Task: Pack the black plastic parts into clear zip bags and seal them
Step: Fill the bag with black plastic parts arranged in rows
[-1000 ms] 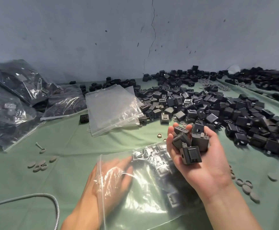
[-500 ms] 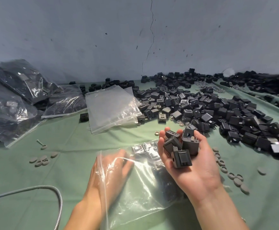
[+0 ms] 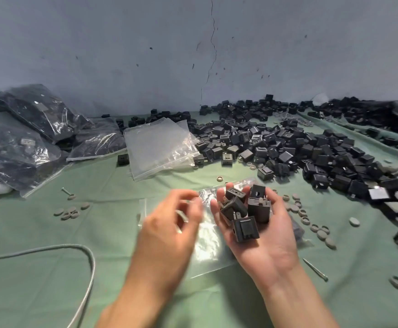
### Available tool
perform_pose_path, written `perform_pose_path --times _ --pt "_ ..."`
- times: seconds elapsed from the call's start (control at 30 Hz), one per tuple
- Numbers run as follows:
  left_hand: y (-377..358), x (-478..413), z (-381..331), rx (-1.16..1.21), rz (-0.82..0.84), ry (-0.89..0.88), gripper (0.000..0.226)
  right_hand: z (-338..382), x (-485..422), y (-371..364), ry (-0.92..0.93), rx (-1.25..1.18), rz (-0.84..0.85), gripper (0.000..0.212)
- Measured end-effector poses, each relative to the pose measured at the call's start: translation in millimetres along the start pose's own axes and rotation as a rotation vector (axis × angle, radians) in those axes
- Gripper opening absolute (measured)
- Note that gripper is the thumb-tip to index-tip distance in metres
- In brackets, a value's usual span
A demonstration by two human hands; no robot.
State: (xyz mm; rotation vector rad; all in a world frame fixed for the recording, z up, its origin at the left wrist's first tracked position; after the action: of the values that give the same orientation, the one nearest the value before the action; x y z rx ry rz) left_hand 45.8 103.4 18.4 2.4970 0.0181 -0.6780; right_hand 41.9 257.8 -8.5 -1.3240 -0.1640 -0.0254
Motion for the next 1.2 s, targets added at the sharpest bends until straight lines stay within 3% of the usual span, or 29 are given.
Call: perform_pose_path --times 0.1,0.27,0.37,0.47,0.57,0.7,0.83,0.97,1.1,1.2 --pt "-27.3 15.4 -16.0 -0.004 0.188 -0.016 0.033 -10.6 0.0 0.0 0.004 0.094 0.021 0.031" --pt "-24.3 25.5 -15.4 0.229 0.203 0.085 0.028 -18.4 -1.8 0.4 -0.004 0.165 0.021 0.036" --pt "10.7 21.8 9.9 0.297 0.047 0.212 0.032 -15.7 -7.3 1.6 0.041 0.046 -0.005 0.027" --pt "55.8 20.9 64.9 0.232 -0.189 0.444 0.020 -10.0 -12.7 3.3 0.055 -0.003 -0.011 0.024" --pt "61.7 22.6 97.7 0.183 -0.189 0.575 0.013 -2.3 -22.0 3.9 0.071 -0.015 -0.022 0.024" --pt "37.8 9.5 100.3 0.045 -0.013 0.471 0.011 6.3 -33.4 -2.1 0.090 -0.050 -0.017 0.024" --pt "16.9 -1.5 100.8 -0.374 0.267 0.366 0.054 14.6 -40.5 -3.7 0.109 -0.056 -0.022 0.026" --pt "21.4 0.3 105.4 -0.316 0.374 0.359 0.064 24.6 -46.8 -3.8 0.109 -0.044 -0.020 0.024" --pt "11.3 -4.0 91.8 -0.336 0.336 0.271 0.049 30.2 -49.3 -4.1 0.116 -0.026 -0.036 0.023" --pt "-2.9 -21.3 76.3 -0.355 0.344 0.102 0.031 30.3 -49.2 -6.0 0.121 -0.030 -0.046 0.023"
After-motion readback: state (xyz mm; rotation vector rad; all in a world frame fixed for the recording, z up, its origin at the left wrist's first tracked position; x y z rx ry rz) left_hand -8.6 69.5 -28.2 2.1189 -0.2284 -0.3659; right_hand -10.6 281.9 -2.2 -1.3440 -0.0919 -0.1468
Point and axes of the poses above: each hand's wrist, its own x-axis away from the middle knuckle, its own y-axis out of the back of the hand, z = x × y, the point moved 3 cm from there along -x, towards the middle knuckle, and after that the axes turned 3 degrees about z, right-handed, at the moved point
